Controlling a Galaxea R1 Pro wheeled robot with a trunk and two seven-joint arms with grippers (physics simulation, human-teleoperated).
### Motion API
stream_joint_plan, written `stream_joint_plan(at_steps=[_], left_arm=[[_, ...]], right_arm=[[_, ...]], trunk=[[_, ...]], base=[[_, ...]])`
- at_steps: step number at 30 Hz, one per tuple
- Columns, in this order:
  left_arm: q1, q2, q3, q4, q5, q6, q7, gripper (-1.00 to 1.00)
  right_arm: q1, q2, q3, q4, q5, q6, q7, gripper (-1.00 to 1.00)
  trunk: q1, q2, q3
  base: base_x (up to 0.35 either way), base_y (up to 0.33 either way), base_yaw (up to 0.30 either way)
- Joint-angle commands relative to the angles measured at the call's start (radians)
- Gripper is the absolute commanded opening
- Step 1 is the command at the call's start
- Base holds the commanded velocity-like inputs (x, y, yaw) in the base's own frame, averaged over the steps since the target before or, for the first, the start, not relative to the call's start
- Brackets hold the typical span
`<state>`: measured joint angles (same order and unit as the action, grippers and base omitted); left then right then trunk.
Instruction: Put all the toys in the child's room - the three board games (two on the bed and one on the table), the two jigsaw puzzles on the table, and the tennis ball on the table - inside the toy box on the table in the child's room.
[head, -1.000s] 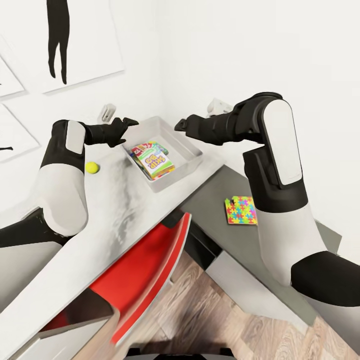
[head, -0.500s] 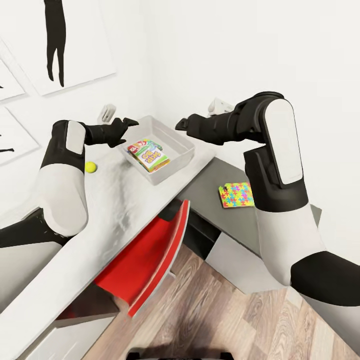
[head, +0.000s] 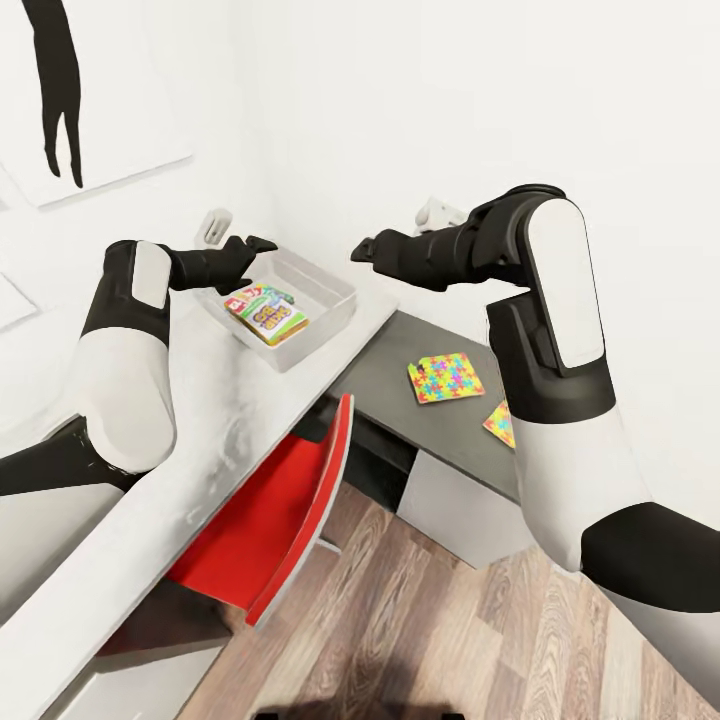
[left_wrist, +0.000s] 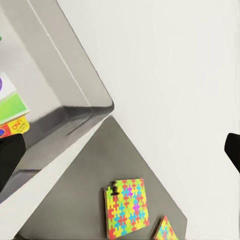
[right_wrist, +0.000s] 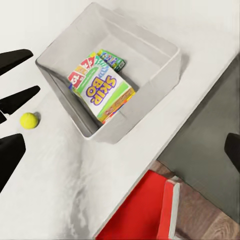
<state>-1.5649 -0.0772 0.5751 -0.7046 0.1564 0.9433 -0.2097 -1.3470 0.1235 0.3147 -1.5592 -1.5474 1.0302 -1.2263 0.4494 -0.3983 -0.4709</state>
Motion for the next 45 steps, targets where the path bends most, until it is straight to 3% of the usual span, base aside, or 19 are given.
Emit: stream_joint_plan(at_steps=[1,16,31,42,45], left_arm=[[-0.001,-0.001,0.006,-0.001,-0.001,0.006,-0.003,1.0],[-0.001,-0.001,0.006,-0.001,-0.001,0.006,-0.002,1.0],[-0.001,-0.001,0.006,-0.001,-0.001,0.006,-0.002,1.0],[-0.001,-0.003,0.005,-0.001,-0.002,0.005,-0.001,1.0],[-0.001,-0.003,-0.012,-0.001,-0.003,0.005,-0.001,1.0]], right_arm=[[-0.001,0.0,0.0,0.0,-0.008,0.008,-0.01,1.0],[-0.001,0.001,0.0,0.013,-0.008,0.008,-0.009,1.0],[-0.001,-0.002,-0.001,0.037,-0.01,0.008,-0.008,1.0],[0.003,-0.006,-0.028,0.052,-0.009,0.014,-0.007,1.0],[0.005,-0.009,-0.033,0.061,-0.009,0.015,-0.007,1.0]], trunk=[[0.001,-0.002,0.0],[0.001,-0.002,0.017],[0.001,-0.002,0.034],[0.001,-0.002,0.047],[0.001,-0.002,0.05]], base=[[-0.003,0.003,-0.224],[-0.005,0.001,-0.226],[-0.154,0.0,-0.227],[-0.166,0.0,-0.228],[-0.246,0.0,-0.229]])
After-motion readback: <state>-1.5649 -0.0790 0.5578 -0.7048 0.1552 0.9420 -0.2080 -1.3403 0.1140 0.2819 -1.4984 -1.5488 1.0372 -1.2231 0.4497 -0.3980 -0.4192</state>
